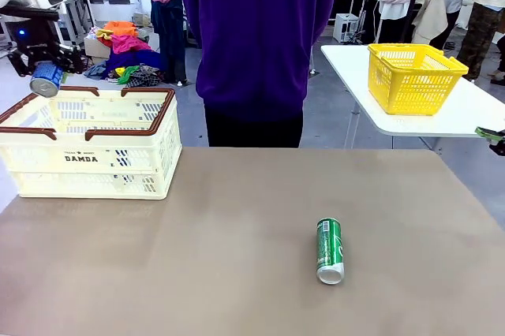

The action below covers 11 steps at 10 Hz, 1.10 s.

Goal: Place the drinks into the Shopping basket.
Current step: Pick up one drink and place it into the Shopping basket.

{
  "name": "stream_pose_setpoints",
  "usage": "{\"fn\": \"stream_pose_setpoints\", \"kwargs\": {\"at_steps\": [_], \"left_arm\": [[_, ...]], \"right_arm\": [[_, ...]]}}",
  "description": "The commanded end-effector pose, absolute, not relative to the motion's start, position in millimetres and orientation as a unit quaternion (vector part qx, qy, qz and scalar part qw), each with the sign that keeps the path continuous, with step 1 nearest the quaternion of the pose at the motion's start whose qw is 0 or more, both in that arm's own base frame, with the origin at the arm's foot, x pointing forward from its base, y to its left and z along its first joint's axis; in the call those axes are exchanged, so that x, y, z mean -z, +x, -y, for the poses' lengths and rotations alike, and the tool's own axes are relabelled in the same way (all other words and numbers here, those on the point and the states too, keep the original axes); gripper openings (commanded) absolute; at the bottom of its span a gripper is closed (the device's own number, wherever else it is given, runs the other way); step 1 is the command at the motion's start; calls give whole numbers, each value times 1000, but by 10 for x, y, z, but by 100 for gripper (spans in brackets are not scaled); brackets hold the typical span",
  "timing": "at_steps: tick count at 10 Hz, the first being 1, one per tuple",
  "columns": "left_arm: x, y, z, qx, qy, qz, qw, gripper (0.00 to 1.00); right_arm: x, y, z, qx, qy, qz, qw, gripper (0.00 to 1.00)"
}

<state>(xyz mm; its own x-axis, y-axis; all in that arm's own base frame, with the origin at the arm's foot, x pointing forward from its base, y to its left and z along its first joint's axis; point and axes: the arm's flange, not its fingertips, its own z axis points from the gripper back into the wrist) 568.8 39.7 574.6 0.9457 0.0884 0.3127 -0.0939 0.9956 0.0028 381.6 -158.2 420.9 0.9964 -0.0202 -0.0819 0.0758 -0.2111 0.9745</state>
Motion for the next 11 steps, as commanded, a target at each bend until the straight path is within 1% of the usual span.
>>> {"fn": "stream_pose_setpoints", "kwargs": {"at_steps": [1,2,6,8,11], "left_arm": [[-5718,5667,-408,-57,7,146,988,0],[-5556,5725,-392,-58,24,154,986,0],[-4898,5877,-428,-39,16,153,987,0],[-4596,5928,-378,-25,24,125,991,0],[-4190,6022,-345,-18,15,101,995,0]], "right_arm": [[-4255,3824,1611,45,781,-21,622,100],[-4255,3824,1611,45,781,-21,622,100],[-4255,3824,1611,45,781,-21,622,100],[-4255,3824,1611,45,781,-21,622,100],[-4255,3824,1611,45,781,-21,622,100]]}}
